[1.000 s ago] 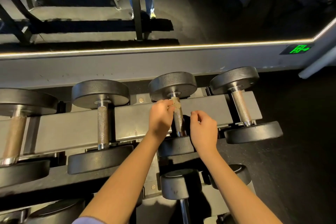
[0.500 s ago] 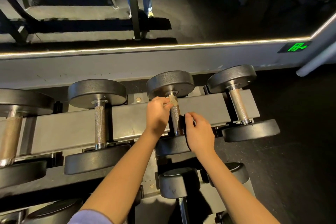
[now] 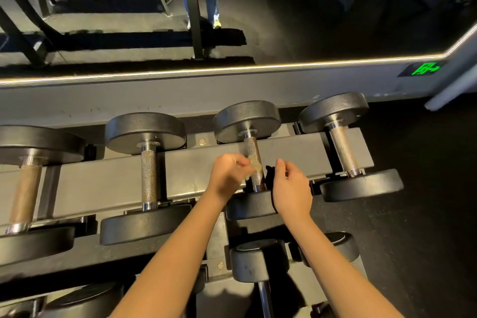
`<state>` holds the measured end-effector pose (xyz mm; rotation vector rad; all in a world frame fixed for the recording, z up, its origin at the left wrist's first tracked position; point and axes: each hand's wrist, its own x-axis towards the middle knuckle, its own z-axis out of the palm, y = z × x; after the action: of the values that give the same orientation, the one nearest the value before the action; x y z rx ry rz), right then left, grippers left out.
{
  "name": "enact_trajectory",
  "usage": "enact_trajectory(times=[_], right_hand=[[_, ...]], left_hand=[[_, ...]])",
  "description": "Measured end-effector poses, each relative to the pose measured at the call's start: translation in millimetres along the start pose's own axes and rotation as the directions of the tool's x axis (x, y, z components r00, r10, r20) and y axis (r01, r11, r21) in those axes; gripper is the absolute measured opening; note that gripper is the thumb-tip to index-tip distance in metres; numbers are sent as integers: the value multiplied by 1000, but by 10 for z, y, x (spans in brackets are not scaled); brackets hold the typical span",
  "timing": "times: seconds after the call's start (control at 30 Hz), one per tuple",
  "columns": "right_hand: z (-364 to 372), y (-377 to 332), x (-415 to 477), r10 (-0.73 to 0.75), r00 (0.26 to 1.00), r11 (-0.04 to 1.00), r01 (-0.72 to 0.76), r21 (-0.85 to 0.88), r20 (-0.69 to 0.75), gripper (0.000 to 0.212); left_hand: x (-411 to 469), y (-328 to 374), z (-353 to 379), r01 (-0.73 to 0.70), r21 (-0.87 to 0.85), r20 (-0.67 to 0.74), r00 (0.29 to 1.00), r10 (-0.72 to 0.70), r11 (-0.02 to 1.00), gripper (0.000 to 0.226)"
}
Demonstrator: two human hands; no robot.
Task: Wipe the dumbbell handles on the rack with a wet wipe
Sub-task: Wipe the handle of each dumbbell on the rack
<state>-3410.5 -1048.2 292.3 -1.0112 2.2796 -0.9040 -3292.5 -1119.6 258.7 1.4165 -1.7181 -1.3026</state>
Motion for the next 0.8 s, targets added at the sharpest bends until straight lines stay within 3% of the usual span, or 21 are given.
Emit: enact_trajectory(times=[0.1,0.27,0.33,0.47,0.53,0.67,0.8], right_hand=[[7,2,16,6,1000,1000,-6,-12,-9,39],[-1,-3,-15,-6,1000,1000,6,6,-29,36],[-2,-7,-21,-12,999,1000,13,14,-40,37],[-3,-12,-32,-24,998,1000,24,-3,-54,37],[5,-12,-43,-32,998,999,32,-5,-51,36],[-7,-24,-29,-20,999,1000,21,17,-33,32],[-62,-37,-16,-46,996,998,48,-29,82,25]], left_hand=[[-76,-15,-37,-61,115,128,991,46,991,20],[-42,103,-33,84,-14,-28,996,-84,996,20],[-23,94,-19,136,-8,-27,990,-136,991,20],[-99,60,-23,116,165,171,975,-145,979,23],[-105,63,-35,107,209,198,969,-149,972,24],[-76,124,-41,144,162,85,983,-160,976,17],[-178,146,-8,92,128,24,995,-96,987,12]])
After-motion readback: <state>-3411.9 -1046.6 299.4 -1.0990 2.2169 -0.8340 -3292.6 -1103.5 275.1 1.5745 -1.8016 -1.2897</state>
